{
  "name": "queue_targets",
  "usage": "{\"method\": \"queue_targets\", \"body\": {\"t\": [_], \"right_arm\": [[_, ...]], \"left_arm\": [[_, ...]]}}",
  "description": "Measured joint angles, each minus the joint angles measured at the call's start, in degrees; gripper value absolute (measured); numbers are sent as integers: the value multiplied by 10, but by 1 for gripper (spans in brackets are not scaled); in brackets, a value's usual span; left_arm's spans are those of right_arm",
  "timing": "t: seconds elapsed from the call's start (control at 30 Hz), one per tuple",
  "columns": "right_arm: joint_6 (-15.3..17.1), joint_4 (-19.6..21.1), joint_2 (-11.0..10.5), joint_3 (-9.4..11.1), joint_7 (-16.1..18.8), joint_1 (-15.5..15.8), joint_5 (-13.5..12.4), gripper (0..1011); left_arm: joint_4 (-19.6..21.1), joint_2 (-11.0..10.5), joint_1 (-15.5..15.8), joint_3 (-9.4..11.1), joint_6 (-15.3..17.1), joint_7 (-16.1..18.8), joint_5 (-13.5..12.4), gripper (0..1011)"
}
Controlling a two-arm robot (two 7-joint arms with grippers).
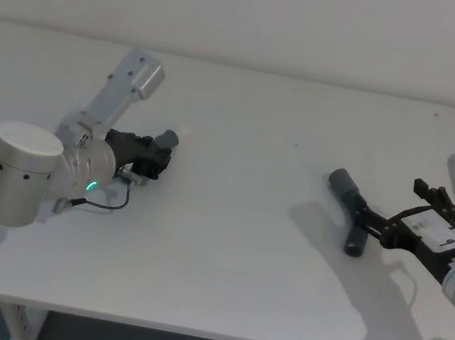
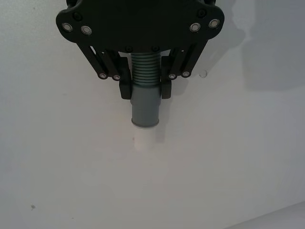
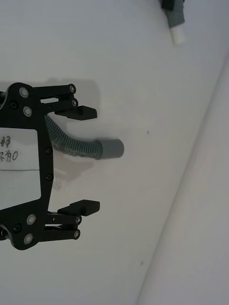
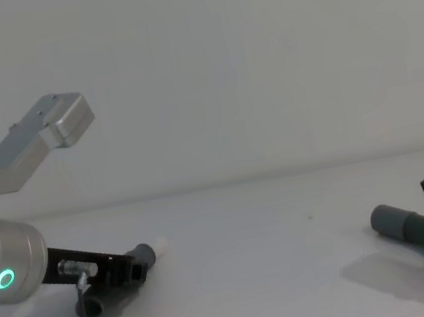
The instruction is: Use both hands to pick up one end of the pipe from the table, align the ends, and insert them.
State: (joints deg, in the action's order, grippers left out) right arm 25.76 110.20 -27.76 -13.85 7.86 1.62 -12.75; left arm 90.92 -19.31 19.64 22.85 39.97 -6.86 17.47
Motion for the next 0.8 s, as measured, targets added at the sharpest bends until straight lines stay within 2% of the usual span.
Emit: {"method": "queue_targets", "body": {"t": [0.37,0.8], "right_arm": [[51,3,12,-16,8,-23,1,1001],[96,-32,43,-33,-6,-57,17,1001]], "left_arm": [[0,0,0,0,0,0,0,351],[0,0,0,0,0,0,0,351]]}}
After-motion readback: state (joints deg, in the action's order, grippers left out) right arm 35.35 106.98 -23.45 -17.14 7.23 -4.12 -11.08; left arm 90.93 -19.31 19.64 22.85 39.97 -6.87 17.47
